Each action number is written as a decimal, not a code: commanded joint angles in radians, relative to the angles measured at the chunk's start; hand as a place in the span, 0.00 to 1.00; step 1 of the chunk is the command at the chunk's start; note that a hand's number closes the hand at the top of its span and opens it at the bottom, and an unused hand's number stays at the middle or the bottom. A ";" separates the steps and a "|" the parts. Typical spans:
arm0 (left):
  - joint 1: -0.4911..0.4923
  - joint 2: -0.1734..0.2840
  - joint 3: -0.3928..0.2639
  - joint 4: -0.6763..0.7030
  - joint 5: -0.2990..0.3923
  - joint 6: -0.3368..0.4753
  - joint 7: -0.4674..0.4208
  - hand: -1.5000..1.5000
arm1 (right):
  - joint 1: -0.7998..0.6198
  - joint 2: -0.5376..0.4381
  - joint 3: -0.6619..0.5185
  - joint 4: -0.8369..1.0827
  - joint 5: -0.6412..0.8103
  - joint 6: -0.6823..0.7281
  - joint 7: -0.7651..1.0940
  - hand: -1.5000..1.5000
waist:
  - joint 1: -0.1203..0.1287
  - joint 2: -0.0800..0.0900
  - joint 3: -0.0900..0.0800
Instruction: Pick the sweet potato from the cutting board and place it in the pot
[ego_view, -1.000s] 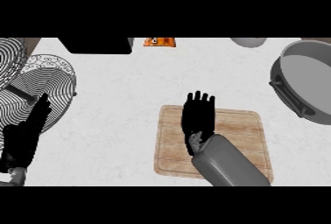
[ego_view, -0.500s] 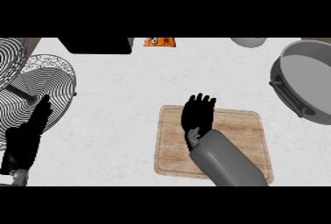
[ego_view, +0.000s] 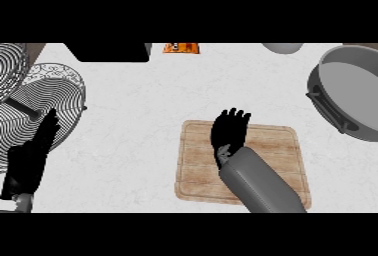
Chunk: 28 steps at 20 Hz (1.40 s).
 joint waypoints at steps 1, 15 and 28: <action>0.037 -0.012 0.005 -0.059 -0.011 -0.011 0.024 0.50 | -0.028 0.014 -0.053 0.046 0.042 0.009 0.077 0.00 | 0.000 -0.001 0.000; -0.006 -0.063 0.091 0.008 -0.087 -0.084 0.010 0.50 | -0.015 0.013 -0.001 0.156 0.070 -0.050 -0.072 1.00 | -0.002 0.001 0.000; -0.016 -0.101 0.060 -0.021 -0.115 -0.073 0.028 0.50 | -0.196 -0.209 -0.499 0.318 -0.232 -0.327 -0.357 1.00 | 0.023 0.022 0.002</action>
